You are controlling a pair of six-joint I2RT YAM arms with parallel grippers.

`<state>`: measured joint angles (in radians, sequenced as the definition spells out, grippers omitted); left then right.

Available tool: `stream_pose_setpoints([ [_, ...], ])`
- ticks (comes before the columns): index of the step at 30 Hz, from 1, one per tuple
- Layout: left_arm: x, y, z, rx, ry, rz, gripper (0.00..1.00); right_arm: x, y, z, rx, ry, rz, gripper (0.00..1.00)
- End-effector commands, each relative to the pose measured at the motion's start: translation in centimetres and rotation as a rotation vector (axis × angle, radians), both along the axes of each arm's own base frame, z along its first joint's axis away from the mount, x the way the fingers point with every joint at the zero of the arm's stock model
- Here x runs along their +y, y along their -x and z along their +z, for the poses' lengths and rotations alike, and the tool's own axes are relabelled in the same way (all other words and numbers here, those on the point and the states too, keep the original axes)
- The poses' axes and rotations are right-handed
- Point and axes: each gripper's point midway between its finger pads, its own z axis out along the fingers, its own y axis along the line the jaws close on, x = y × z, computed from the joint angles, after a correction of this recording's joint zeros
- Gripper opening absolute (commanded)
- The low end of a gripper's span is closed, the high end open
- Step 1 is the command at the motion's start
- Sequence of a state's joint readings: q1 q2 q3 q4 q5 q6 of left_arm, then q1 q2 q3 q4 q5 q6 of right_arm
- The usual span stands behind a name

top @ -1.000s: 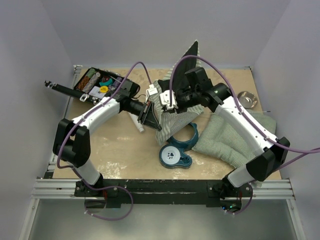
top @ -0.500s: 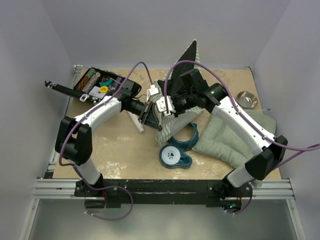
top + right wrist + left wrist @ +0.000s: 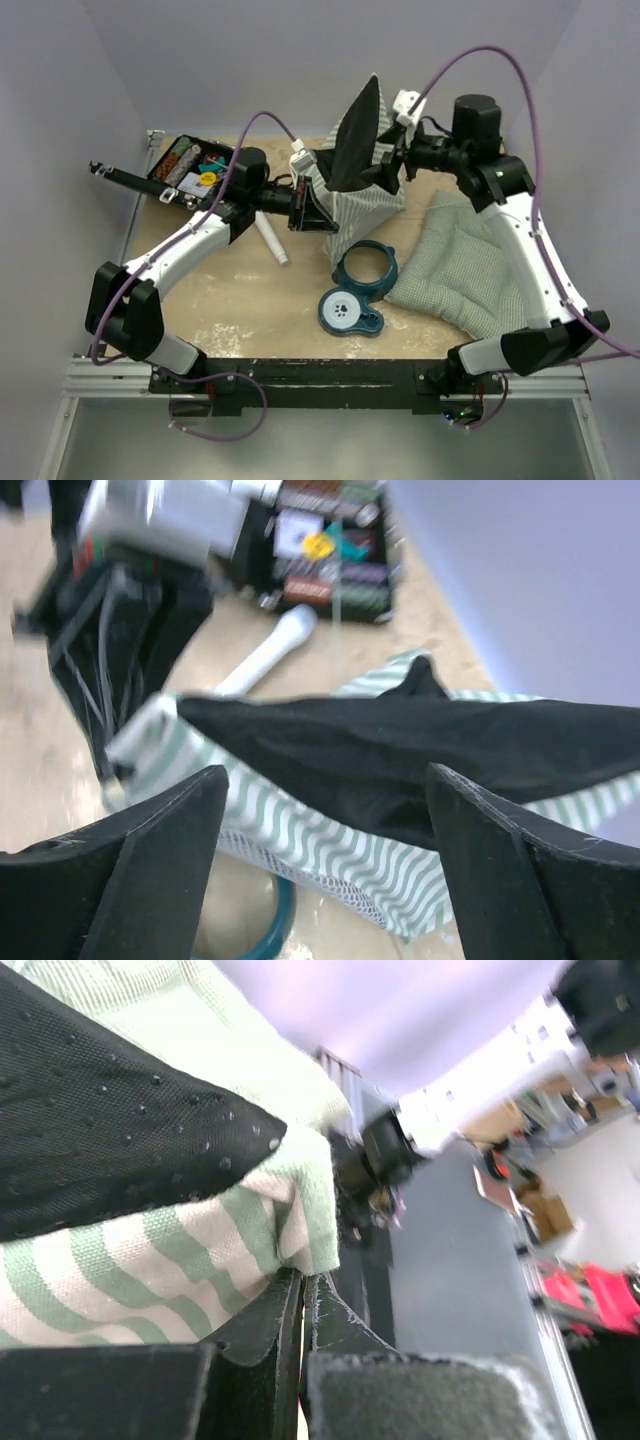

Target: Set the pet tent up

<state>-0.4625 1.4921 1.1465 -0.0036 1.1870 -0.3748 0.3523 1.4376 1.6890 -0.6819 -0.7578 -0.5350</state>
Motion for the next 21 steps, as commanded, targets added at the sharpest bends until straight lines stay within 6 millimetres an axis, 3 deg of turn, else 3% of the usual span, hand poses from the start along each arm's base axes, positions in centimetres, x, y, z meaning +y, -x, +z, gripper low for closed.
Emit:
stream_pose_setpoints([
  [1, -4.4, -2.5, 1.2, -0.022, 0.060, 0.140, 0.00, -1.6, 2.0, 12.1, -0.133, -0.313, -0.145, 0.88],
  [4, -8.0, -3.6, 1.7, -0.040, 0.104, 0.171, 0.00, -3.3, 1.5, 15.7, -0.213, -0.397, -0.271, 0.91],
  [6, -10.1, -4.8, 1.9, -0.027, 0.132, 0.190, 0.15, -4.4, 1.2, 17.5, -0.247, -0.435, -0.342, 0.93],
  [8, -12.1, -5.1, 2.6, -0.028, 0.162, 0.159, 0.32, -5.3, 0.7, 17.8, -0.265, -0.430, -0.402, 0.95],
  [9, -13.0, -5.1, 2.8, -0.052, 0.163, 0.141, 0.50, -5.8, 0.4, 17.9, -0.271, -0.423, -0.432, 0.95],
  [11, -13.9, -4.8, 4.8, -0.157, 0.168, 0.109, 0.68, -6.6, 0.2, 17.6, -0.281, -0.401, -0.481, 0.95],
  [13, -13.1, -5.1, 7.1, -0.243, 0.166, 0.101, 0.81, -7.0, 0.4, 17.1, -0.279, -0.375, -0.494, 0.96],
  [15, -11.1, -5.5, 8.8, -0.287, 0.153, 0.094, 0.84, -7.2, 0.4, 16.1, -0.262, -0.355, -0.512, 0.96],
  [18, -6.7, -5.2, 10.7, -0.330, 0.145, 0.097, 0.86, -7.1, -0.8, 11.3, -0.143, -0.285, -0.542, 0.97],
  [21, -4.5, -5.6, 9.6, -0.375, 0.065, 0.161, 0.87, -6.4, -2.5, 5.6, 0.011, -0.221, -0.571, 0.98],
])
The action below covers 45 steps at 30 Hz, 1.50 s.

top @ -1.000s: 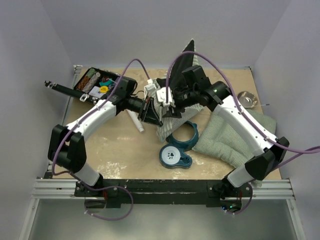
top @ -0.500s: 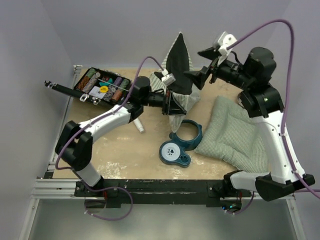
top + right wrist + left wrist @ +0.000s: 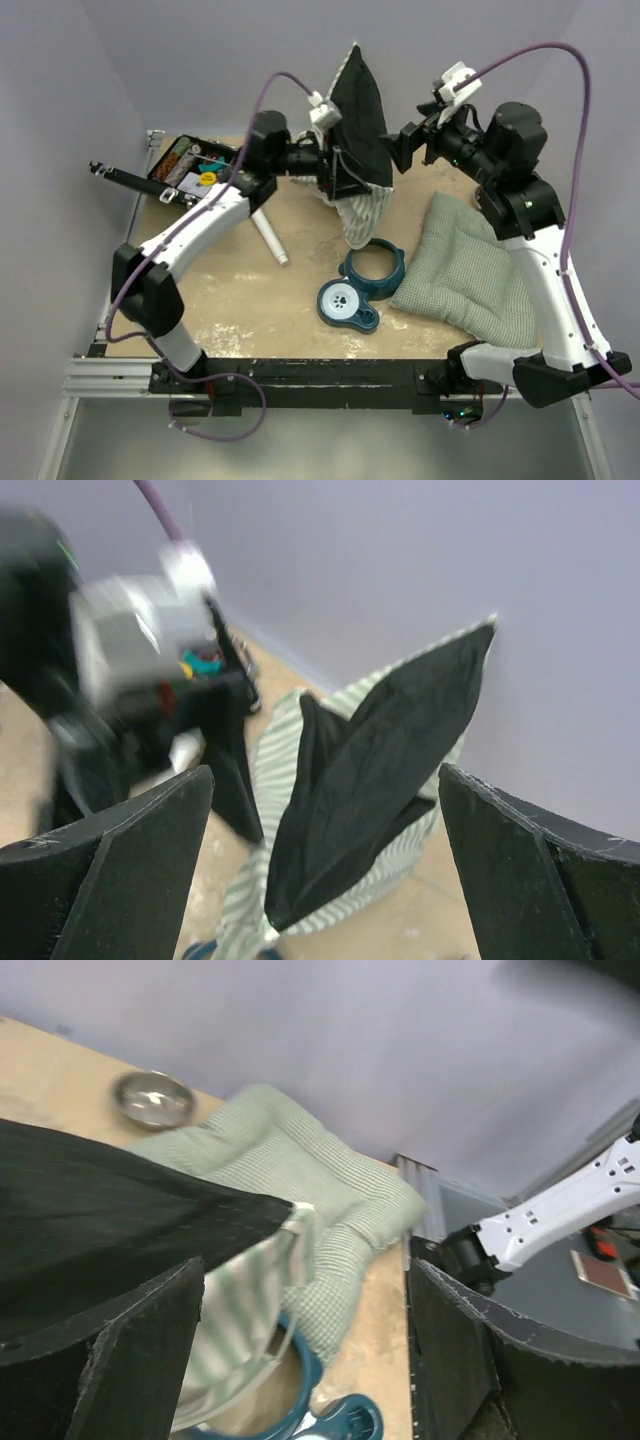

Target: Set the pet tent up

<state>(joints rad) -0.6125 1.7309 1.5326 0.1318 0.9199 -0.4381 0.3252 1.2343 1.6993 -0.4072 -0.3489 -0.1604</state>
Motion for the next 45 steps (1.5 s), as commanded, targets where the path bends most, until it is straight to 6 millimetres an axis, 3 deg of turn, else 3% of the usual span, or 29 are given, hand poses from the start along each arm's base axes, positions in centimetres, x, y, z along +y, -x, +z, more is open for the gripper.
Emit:
stream_pose_setpoints([
  [1, 5.0, 0.6, 2.7, -0.179, -0.068, 0.068, 0.87, 0.3, -2.6, -8.7, 0.270, 0.029, -0.057, 0.98],
  [3, 6.3, 0.1, 2.3, -0.196, -0.113, 0.118, 0.87, 1.7, -3.5, -11.4, 0.352, 0.009, -0.010, 0.98],
  [7, 10.6, -2.0, 2.3, -0.167, -0.140, 0.290, 0.87, 3.8, -5.0, -14.0, 0.446, -0.024, 0.019, 0.98],
  [11, 14.8, -3.1, 2.8, -0.185, -0.157, 0.431, 0.87, 1.7, -7.2, -16.8, 0.498, 0.015, -0.158, 0.97],
  [14, 16.4, -2.8, 3.1, -0.207, -0.164, 0.487, 0.87, 1.1, -8.2, -18.6, 0.539, 0.038, -0.218, 0.94],
  [15, 16.8, -2.8, 3.0, -0.207, -0.167, 0.507, 0.87, 1.3, -8.4, -18.7, 0.543, 0.041, -0.213, 0.86],
  [17, 17.8, -2.9, 3.3, -0.213, -0.168, 0.544, 0.87, 1.7, -9.1, -17.2, 0.515, 0.031, -0.197, 0.51],
  [19, 18.9, -3.2, 4.2, -0.221, -0.155, 0.590, 0.86, 2.0, -9.9, -13.4, 0.428, 0.011, -0.184, 0.09],
  [20, 19.4, -3.4, 4.6, -0.217, -0.144, 0.606, 0.86, 2.3, -10.1, -11.0, 0.389, -0.009, -0.166, 0.00],
  [22, 20.3, -3.3, 6.1, -0.233, -0.114, 0.617, 0.86, 2.1, -10.4, -7.3, 0.304, 0.013, -0.156, 0.00],
  [25, 20.4, -2.4, 8.9, -0.289, -0.067, 0.571, 0.87, 1.5, -9.0, -1.8, 0.166, 0.016, -0.136, 0.00],
  [27, 20.2, -1.6, 10.7, -0.338, -0.038, 0.550, 0.87, 0.9, -7.7, -0.4, 0.113, 0.045, -0.130, 0.00],
  [32, 19.9, -0.3, 13.0, -0.397, 0.007, 0.511, 0.87, -1.2, -5.1, -2.5, 0.107, 0.197, -0.113, 0.00],
  [38, 20.0, 0.4, 12.6, -0.384, -0.010, 0.504, 0.87, -4.8, -1.6, -4.8, 0.079, 0.407, 0.026, 0.00],
  [41, 20.2, 0.4, 12.5, -0.369, -0.010, 0.516, 0.87, -5.0, 0.4, -6.6, 0.056, 0.528, 0.171, 0.00],
  [45, 20.3, -0.1, 10.8, -0.315, -0.034, 0.537, 0.87, -4.4, 1.7, -8.3, -0.017, 0.611, 0.269, 0.00],
])
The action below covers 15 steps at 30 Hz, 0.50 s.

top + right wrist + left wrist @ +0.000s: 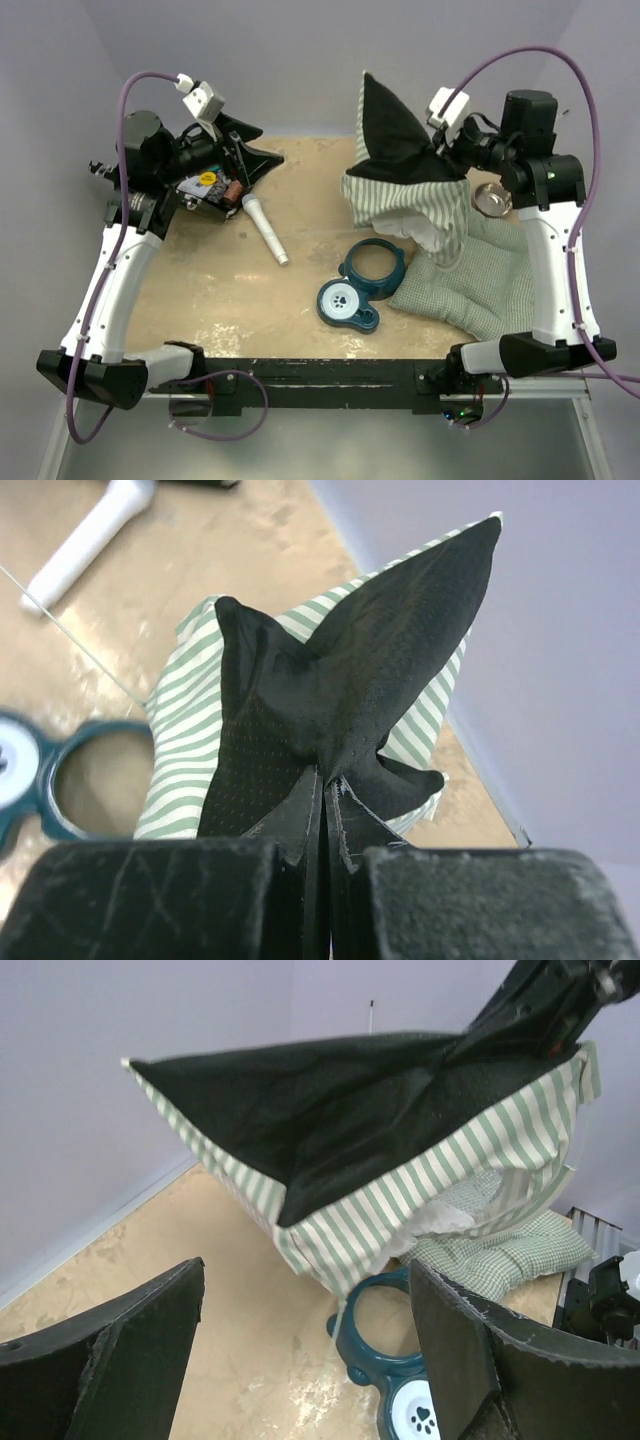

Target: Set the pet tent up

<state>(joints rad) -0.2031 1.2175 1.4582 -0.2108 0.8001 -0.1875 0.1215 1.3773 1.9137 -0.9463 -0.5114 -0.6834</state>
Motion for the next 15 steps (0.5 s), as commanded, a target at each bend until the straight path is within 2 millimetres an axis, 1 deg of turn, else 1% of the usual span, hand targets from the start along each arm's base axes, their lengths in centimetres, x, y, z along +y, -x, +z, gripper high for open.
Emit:
stream_pose_setpoints([
  [1, 0.3, 0.5, -0.5, 0.024, 0.006, 0.014, 0.87, 1.9, 3.0, -2.1, -0.083, 0.134, 0.273, 0.00],
  [3, 0.2, 0.3, -1.9, 0.042, -0.024, 0.005, 0.87, 1.6, 2.7, -4.3, -0.055, 0.171, 0.284, 0.00],
  [4, 0.3, 0.1, -2.9, 0.058, -0.046, 0.004, 0.87, 1.4, 2.5, -5.3, -0.053, 0.206, 0.292, 0.00],
  [6, 0.2, -0.1, -5.6, 0.116, -0.078, -0.009, 0.87, 0.7, 2.5, -6.3, -0.071, 0.270, 0.296, 0.00],
  [7, 0.0, 0.1, -7.0, 0.139, -0.091, -0.031, 0.86, 0.6, 2.5, -6.4, -0.075, 0.278, 0.295, 0.00],
  [9, -1.0, 0.7, -9.7, 0.182, -0.093, -0.071, 0.85, 0.7, 2.7, -5.6, -0.083, 0.263, 0.288, 0.00],
  [11, -2.3, 1.0, -11.2, 0.159, -0.077, -0.102, 0.83, 0.9, 2.9, -4.5, -0.109, 0.251, 0.293, 0.00],
  [12, -3.1, 0.8, -11.5, 0.137, -0.067, -0.111, 0.82, 0.9, 2.9, -4.2, -0.115, 0.249, 0.290, 0.00],
  [13, -4.2, 0.4, -11.3, 0.087, -0.050, -0.123, 0.82, 0.9, 2.8, -4.0, -0.109, 0.239, 0.282, 0.00],
  [14, -5.3, -0.1, -12.7, 0.102, -0.057, -0.142, 0.80, 1.0, 2.7, -3.9, -0.101, 0.228, 0.275, 0.00],
  [15, -6.5, -0.5, -13.8, 0.117, -0.073, -0.161, 0.75, 1.0, 2.6, -4.0, -0.088, 0.218, 0.270, 0.00],
])
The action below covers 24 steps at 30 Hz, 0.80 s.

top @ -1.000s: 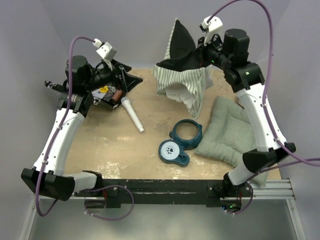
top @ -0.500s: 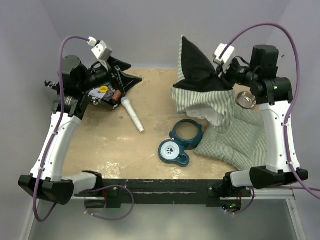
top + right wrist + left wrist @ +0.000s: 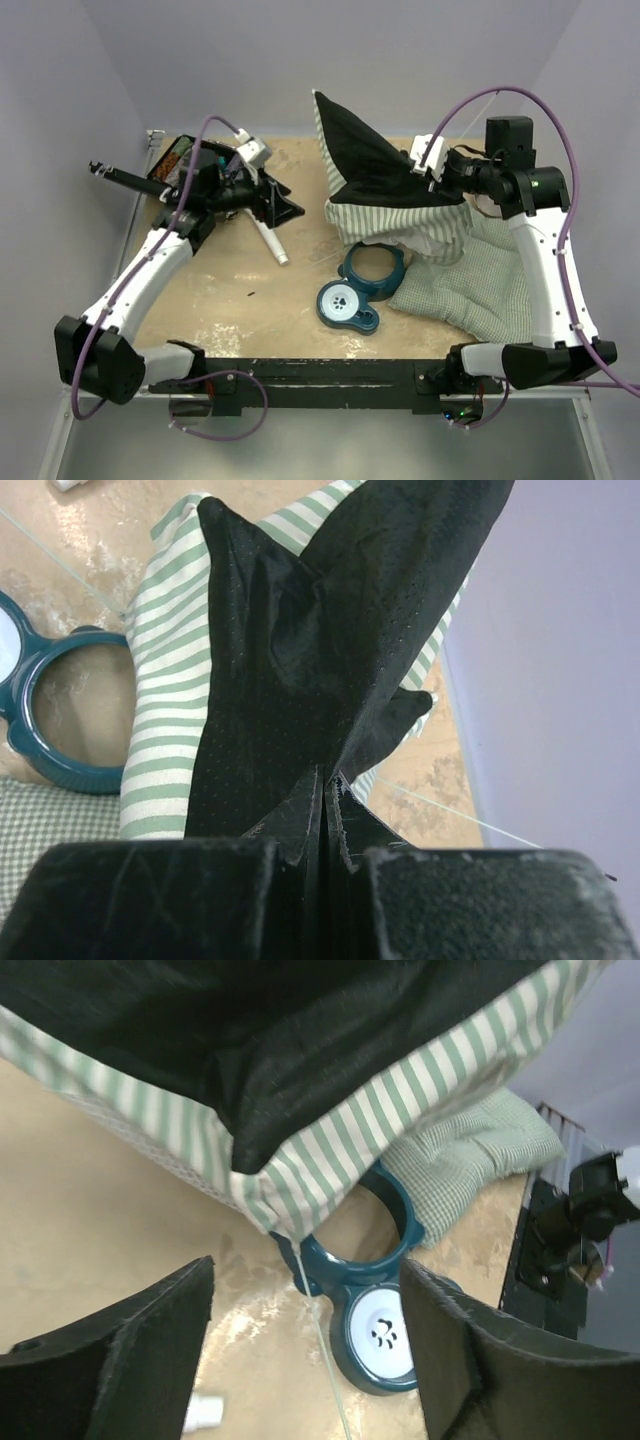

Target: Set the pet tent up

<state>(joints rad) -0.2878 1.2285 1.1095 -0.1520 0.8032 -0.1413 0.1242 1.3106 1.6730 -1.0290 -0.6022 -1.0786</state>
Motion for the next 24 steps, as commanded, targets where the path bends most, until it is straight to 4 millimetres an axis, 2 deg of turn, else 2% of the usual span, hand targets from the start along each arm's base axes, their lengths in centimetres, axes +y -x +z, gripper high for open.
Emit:
stream_pose_setpoints([
  [1, -4.7, -1.8, -0.6, -0.114, 0.031, -0.087, 0.73, 0.5, 0.4, 3.4, -0.090, -0.038, 0.019, 0.00],
  [4, -6.5, -3.3, -2.1, -0.085, 0.054, -0.097, 0.68, 0.6, 0.6, 3.3, -0.081, -0.045, 0.019, 0.00],
  [7, -7.0, -5.7, -3.8, -0.084, 0.046, -0.050, 0.62, 0.7, 0.9, 3.0, -0.066, -0.058, 0.021, 0.00],
  [10, -7.6, -7.1, -5.4, -0.087, 0.015, -0.058, 0.60, 0.9, 1.3, 2.8, -0.055, -0.072, 0.023, 0.00],
  [13, -8.3, -6.9, -6.3, -0.074, 0.040, -0.102, 0.57, 0.9, 1.2, 2.7, -0.053, -0.075, 0.021, 0.00],
  [17, -9.4, -5.6, -5.9, -0.050, 0.118, -0.175, 0.51, 0.9, 1.0, 2.4, -0.039, -0.076, 0.015, 0.00],
  [20, -9.6, -5.5, -5.1, -0.073, 0.153, -0.183, 0.47, 0.9, 0.9, 2.2, -0.033, -0.077, 0.015, 0.00],
  [24, -9.9, -6.0, -6.0, -0.048, 0.129, -0.189, 0.25, 1.0, 0.6, 2.2, -0.026, -0.085, 0.006, 0.00],
])
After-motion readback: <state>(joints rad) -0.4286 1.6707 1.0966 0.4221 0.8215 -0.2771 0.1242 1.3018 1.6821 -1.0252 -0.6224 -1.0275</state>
